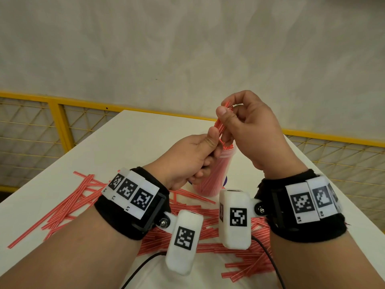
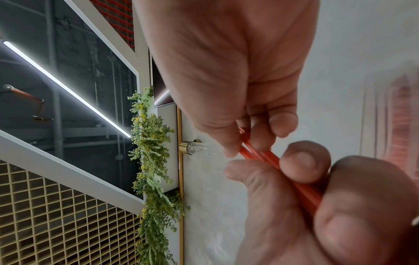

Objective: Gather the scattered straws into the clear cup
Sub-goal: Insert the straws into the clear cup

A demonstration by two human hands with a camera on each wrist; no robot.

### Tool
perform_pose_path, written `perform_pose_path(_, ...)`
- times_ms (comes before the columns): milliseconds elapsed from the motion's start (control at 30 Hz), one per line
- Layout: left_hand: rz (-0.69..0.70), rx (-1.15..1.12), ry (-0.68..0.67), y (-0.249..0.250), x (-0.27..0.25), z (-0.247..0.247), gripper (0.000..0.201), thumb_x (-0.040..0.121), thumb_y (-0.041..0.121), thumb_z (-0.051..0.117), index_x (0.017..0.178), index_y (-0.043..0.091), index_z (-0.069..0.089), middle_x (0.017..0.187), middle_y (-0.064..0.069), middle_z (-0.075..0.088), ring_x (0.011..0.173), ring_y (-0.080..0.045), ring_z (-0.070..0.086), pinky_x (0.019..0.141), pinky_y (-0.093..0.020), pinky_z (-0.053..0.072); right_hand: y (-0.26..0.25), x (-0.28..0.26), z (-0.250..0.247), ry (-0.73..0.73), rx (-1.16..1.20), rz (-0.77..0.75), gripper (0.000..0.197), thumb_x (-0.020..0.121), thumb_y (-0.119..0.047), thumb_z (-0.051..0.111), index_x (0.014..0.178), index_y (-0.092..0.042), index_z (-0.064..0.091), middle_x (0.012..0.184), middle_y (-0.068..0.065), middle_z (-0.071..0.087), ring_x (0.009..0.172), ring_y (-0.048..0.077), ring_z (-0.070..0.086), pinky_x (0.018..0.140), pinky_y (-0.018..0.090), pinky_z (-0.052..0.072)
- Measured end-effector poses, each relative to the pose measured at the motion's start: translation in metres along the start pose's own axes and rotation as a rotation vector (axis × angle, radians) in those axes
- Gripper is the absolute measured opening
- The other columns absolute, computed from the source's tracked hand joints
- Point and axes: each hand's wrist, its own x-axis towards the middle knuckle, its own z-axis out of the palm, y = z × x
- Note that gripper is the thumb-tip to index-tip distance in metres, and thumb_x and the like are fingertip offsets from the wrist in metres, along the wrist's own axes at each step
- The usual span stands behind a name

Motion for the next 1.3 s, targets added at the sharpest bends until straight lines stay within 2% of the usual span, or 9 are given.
perform_pose_path(133,0.012,0.013,-0.022,0.002,0.0,0.0,0.054,0.072,0.074,0.042,0.067,0.021,0.054,0.053,0.006,0.035,0.038,-0.008,0.028,0.039,-0.013,0.021,0.0,0.0,-0.003,-0.027,-0.014,-0.063,0.012,0.094,-0.013,0.059,0.102,-0.023,0.06,0.059,-0.003,0.057,0.044,0.013,0.056,0.049,0.023,0.046)
perform_pose_path(233,0.034,0.026,0.01,0.005,0.0,-0.001,0.057,0.073,0.074,0.041,0.068,0.02,0.057,0.052,0.005,0.037,0.038,-0.008,0.03,0.039,-0.015,0.023,0.0,0.0,-0.005,-0.021,0.006,-0.088,0.008,0.093,-0.012,0.06,0.092,-0.02,0.062,0.059,-0.005,0.058,0.045,0.012,0.057,0.049,0.026,0.048)
perform_pose_path(433,0.113,0.014,0.326,0.013,0.003,-0.007,0.067,0.092,0.066,0.029,0.082,0.01,0.065,0.054,0.0,0.057,0.043,-0.015,0.052,0.037,-0.022,0.038,0.001,0.004,-0.008,0.171,0.086,-0.156,0.014,0.094,-0.012,0.058,0.085,-0.023,0.058,0.058,-0.008,0.058,0.048,0.012,0.057,0.049,0.024,0.048)
perform_pose_path(600,0.146,-0.12,0.389,0.017,0.004,-0.002,0.06,0.097,0.057,0.031,0.093,0.006,0.062,0.065,-0.005,0.058,0.055,-0.014,0.062,0.044,-0.025,0.05,0.005,0.004,-0.001,0.139,0.017,-0.132,0.013,0.095,-0.016,0.057,0.087,-0.025,0.054,0.067,0.002,0.063,0.053,0.013,0.062,0.053,0.03,0.052)
perform_pose_path(767,0.155,-0.09,0.382,0.014,0.004,0.003,0.042,0.102,0.042,0.036,0.094,0.009,0.06,0.068,-0.003,0.059,0.052,-0.012,0.056,0.045,-0.024,0.047,0.006,0.003,0.0,0.12,0.033,-0.147,0.012,0.096,-0.015,0.056,0.091,-0.024,0.05,0.077,0.011,0.066,0.052,0.014,0.062,0.051,0.029,0.052)
perform_pose_path(967,0.217,0.467,0.538,0.009,0.007,-0.008,0.022,0.097,0.045,0.048,0.106,0.028,0.061,0.105,0.013,0.058,0.09,-0.004,0.057,0.076,-0.023,0.044,0.016,0.01,-0.018,0.355,-0.066,-0.161,0.017,0.094,-0.013,0.053,0.088,-0.029,0.047,0.071,0.0,0.059,0.047,0.009,0.058,0.051,0.032,0.05)
perform_pose_path(1067,0.147,0.767,0.399,0.003,0.007,-0.012,0.051,0.08,0.055,0.067,0.124,0.03,0.056,0.126,0.014,0.042,0.112,-0.002,0.046,0.091,-0.022,0.034,0.025,0.013,-0.023,0.371,-0.219,-0.126,0.011,0.095,-0.016,0.052,0.093,-0.026,0.047,0.076,0.003,0.06,0.051,0.011,0.06,0.057,0.034,0.051)
perform_pose_path(1167,0.124,0.926,0.316,-0.003,0.008,-0.013,0.067,0.076,0.046,0.076,0.135,0.026,0.051,0.144,0.01,0.036,0.129,-0.004,0.038,0.095,-0.014,0.024,0.031,0.014,-0.02,0.314,-0.306,-0.091,0.009,0.095,-0.016,0.052,0.096,-0.023,0.047,0.079,0.0,0.058,0.067,0.025,0.062,0.066,0.04,0.054)
perform_pose_path(1300,0.135,0.988,0.317,-0.006,0.01,-0.013,0.059,0.08,0.037,0.075,0.133,0.024,0.053,0.147,0.007,0.037,0.131,-0.009,0.041,0.099,-0.016,0.026,0.034,0.011,-0.013,0.245,-0.425,-0.113,0.009,0.095,-0.013,0.054,0.099,-0.021,0.051,0.074,-0.013,0.053,0.066,0.007,0.056,0.061,0.012,0.042)
